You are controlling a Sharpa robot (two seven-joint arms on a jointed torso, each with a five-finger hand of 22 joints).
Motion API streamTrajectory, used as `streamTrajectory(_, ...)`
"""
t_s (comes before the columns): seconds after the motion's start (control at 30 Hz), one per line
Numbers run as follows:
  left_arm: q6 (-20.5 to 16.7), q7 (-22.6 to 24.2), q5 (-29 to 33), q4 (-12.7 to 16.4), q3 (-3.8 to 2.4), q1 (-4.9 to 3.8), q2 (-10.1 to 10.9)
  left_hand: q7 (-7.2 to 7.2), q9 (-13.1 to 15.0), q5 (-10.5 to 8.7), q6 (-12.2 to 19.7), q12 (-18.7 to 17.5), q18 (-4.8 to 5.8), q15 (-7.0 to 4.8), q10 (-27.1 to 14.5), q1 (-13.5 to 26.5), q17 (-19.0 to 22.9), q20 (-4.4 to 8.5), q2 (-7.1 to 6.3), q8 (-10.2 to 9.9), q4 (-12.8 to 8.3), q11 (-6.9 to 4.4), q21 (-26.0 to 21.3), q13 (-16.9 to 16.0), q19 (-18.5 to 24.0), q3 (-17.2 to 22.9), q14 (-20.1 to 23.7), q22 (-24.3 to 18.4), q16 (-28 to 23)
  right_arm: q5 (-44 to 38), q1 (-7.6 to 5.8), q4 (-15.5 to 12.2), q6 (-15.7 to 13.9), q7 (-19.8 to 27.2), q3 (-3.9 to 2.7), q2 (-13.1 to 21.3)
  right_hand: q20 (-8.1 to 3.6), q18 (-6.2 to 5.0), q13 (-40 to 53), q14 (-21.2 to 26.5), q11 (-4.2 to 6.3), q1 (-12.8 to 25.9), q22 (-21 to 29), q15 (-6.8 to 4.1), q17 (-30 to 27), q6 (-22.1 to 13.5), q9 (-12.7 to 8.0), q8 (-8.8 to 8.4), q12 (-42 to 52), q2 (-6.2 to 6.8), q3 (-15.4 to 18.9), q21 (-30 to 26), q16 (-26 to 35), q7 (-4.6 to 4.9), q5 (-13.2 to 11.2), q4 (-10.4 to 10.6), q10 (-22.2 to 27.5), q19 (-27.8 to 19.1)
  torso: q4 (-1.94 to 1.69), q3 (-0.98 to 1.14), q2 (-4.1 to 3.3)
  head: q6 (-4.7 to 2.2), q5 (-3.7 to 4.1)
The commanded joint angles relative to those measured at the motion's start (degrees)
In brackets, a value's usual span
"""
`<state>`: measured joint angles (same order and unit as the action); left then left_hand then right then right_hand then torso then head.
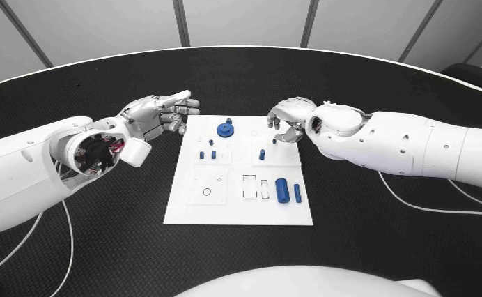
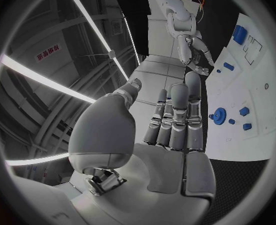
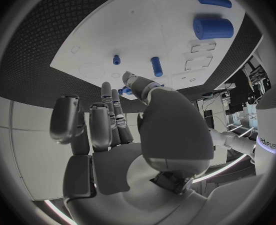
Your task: Assemble the parts on the task board
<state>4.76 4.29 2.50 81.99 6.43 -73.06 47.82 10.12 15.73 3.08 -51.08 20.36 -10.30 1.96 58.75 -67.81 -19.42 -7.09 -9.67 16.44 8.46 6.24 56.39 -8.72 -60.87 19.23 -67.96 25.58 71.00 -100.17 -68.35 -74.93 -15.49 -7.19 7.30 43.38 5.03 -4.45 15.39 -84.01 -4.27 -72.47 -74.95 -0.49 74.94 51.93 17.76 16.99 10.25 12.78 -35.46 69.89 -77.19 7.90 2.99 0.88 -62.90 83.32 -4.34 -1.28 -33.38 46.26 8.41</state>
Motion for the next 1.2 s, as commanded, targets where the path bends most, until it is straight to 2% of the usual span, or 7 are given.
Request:
streamTrajectory(0.03,0.1,0.1,0.0,0.4,0.0,0.0,0.1,0.04,0.1,-0.26,0.4,0.3,-0.29,-0.09,-0.5,-0.7,0.1,0.12,0.0,0.2,0.0,0.04,-0.4,-0.1,-0.5,-0.4,0.3,-0.1,0.3,0.0,0.08,0.5,0.0,0.1,0.0,-0.4,0.03,-0.02,-0.3,-2.8,-0.22,-0.4,0.0,0.28,0.4,-0.2,0.0,-0.41,-0.5,0.31,0.2,0.0,-0.4,0.27,-0.3,-0.3,0.2,0.1,-0.16,-0.22,-0.36,0.04,0.06)
streamTrajectory(0.37,0.6,0.2,0.0,1.1,0.0,0.0,0.0,0.09,0.1,-0.26,0.5,0.6,-0.28,-0.06,-0.7,-2.1,0.2,0.1,-0.05,0.4,0.1,0.08,-0.6,-0.2,-0.6,-1.3,0.4,-0.3,0.3,-0.1,0.3,1.2,1.2,0.6,0.01,-1.1,-0.02,0.06,-0.9,-2.8,-0.11,-0.1,-0.3,0.22,0.4,0.3,0.1,-0.31,-0.7,0.55,1.2,0.3,-0.4,0.11,-0.2,-0.3,-0.4,0.3,-0.48,-0.59,-0.86,-0.08,0.19)
streamTrajectory(0.47,0.6,0.3,0.0,1.2,0.0,0.0,0.0,0.1,0.2,-0.25,0.6,0.7,-0.28,-0.05,-0.8,-2.8,0.3,0.09,0.07,0.4,0.1,0.09,-0.7,-0.2,-0.6,-1.5,0.5,-0.3,0.3,-0.1,0.46,1.4,1.6,0.6,0.02,-1.2,-0.06,0.1,-1.1,-2.8,-0.03,-0.3,-0.4,0.15,0.5,0.6,0.2,-0.21,-0.8,0.31,1.3,0.5,-0.5,0.05,-0.2,-0.3,-0.8,0.3,-0.49,-0.57,-0.88,-0.01,0.16)
streamTrajectory(0.73,0.6,0.5,0.0,1.4,0.0,0.0,0.1,0.13,0.2,-0.24,0.7,0.9,-0.28,-0.03,-1.0,-4.3,0.4,0.08,0.36,0.5,-0.1,0.12,-0.9,-0.3,-0.7,-1.9,0.5,-0.4,0.3,-0.1,1.42,2.3,1.4,0.7,0.03,-1.6,-0.16,0.1,-1.6,-2.8,0.02,-1.0,-0.5,0.06,0.5,1.1,0.3,-0.15,-1.0,-0.36,1.1,0.6,-0.5,0.03,-0.2,-0.6,-1.4,0.4,-0.5,-0.37,-0.99,0.12,-0.05)
streamTrajectory(0.93,0.6,0.5,0.0,1.5,0.0,0.0,0.1,0.14,0.2,-0.24,0.7,0.9,-0.28,-0.03,-1.0,-4.4,0.4,0.07,0.4,0.5,-0.2,0.12,-0.9,-0.3,-0.7,-2.0,0.5,-0.5,0.3,-0.1,1.88,2.7,1.2,0.8,0.03,-1.8,-0.16,0.1,-1.7,-2.8,0.01,-1.1,-0.5,0.07,0.4,1.1,0.3,-0.15,-1.0,-0.43,1.1,0.5,-0.4,0.05,-0.2,-0.6,-1.4,0.4,-0.48,-0.3,-1.03,0.35,-0.23)
streamTrajectory(1.0,0.6,0.5,0.0,1.5,0.0,0.0,0.2,0.14,0.2,-0.24,0.7,0.9,-0.28,-0.03,-1.1,-4.5,0.4,0.07,0.43,0.5,-0.2,0.12,-0.9,-0.3,-0.7,-2.0,0.5,-0.5,0.3,-0.1,1.97,2.7,1.0,0.9,0.03,-1.8,-0.19,0.12,-2.0,-2.8,0.01,-1.5,-0.6,0.08,0.4,1.6,0.4,-0.03,-1.1,-1.13,0.7,0.6,-0.5,0.06,-0.2,-0.7,-1.9,0.5,-0.38,-0.35,-0.9,0.57,-0.32)
streamTrajectory(1.2,0.5,0.4,0.0,1.4,0.0,0.0,0.1,0.14,0.2,-0.24,0.7,0.9,-0.28,-0.03,-1.1,-4.6,0.4,0.07,0.49,0.5,-0.2,0.12,-0.9,-0.3,-0.7,-2.0,0.5,-0.5,0.3,-0.1,2.05,2.7,1.0,1.4,0.03,-1.7,-0.26,0.17,-2.6,-2.8,0.18,-2.4,-0.8,-0.06,0.5,2.7,0.6,0.25,-1.3,-2.29,-0.1,0.9,-0.6,-0.07,-0.2,-1.2,-3.1,0.6,-0.35,-0.34,-0.86,0.73,-0.39)
